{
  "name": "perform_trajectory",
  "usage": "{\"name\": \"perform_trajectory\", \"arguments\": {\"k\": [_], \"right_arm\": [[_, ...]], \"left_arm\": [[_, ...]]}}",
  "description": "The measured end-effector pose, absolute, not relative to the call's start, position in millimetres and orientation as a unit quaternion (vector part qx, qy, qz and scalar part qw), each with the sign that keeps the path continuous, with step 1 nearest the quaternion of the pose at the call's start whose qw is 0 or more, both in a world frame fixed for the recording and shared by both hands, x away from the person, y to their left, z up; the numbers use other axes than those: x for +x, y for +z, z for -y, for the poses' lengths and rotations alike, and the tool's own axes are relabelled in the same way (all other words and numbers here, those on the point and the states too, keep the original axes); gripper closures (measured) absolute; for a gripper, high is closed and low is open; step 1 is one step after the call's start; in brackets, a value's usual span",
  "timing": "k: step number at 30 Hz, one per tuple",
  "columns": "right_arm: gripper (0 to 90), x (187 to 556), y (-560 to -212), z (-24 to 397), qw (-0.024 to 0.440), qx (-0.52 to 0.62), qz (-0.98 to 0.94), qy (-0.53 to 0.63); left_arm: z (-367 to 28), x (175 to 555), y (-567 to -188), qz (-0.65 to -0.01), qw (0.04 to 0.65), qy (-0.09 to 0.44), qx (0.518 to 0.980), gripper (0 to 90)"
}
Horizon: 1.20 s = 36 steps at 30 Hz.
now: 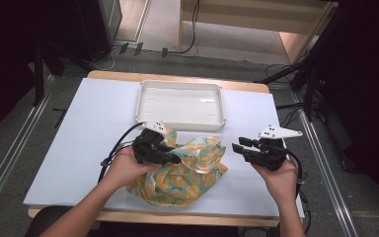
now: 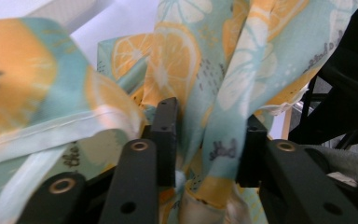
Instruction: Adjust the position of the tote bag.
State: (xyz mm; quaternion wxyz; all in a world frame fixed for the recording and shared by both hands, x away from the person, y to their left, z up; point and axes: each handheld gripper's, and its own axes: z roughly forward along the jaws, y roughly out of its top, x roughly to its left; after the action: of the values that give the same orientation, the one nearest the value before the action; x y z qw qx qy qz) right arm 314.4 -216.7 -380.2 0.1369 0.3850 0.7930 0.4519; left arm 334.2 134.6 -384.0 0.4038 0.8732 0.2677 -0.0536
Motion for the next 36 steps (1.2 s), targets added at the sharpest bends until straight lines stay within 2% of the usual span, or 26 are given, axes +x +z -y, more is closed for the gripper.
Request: {"name": "perform_trajectory", "arguments": {"k": [12,21,30,34,36], "right_arm": [[61.7,313,-379,213,0.132,0.38,-0.796,0.453],[61.7,313,-379,213,0.133,0.38,-0.795,0.453],[61.5,312,-377,214,0.135,0.379,-0.794,0.456],[61.5,312,-377,212,0.135,0.377,-0.794,0.457],[61.8,311,-376,211,0.134,0.375,-0.794,0.458]], "left_arm": [[-141,333,-369,-0.274,0.413,-0.046,0.868,30.6],[-138,327,-361,-0.264,0.411,-0.039,0.872,14.8],[-141,318,-346,-0.248,0.417,-0.047,0.873,12.8],[-147,316,-339,-0.248,0.414,-0.036,0.875,16.4],[-152,317,-336,-0.252,0.419,-0.039,0.872,21.5]]}}
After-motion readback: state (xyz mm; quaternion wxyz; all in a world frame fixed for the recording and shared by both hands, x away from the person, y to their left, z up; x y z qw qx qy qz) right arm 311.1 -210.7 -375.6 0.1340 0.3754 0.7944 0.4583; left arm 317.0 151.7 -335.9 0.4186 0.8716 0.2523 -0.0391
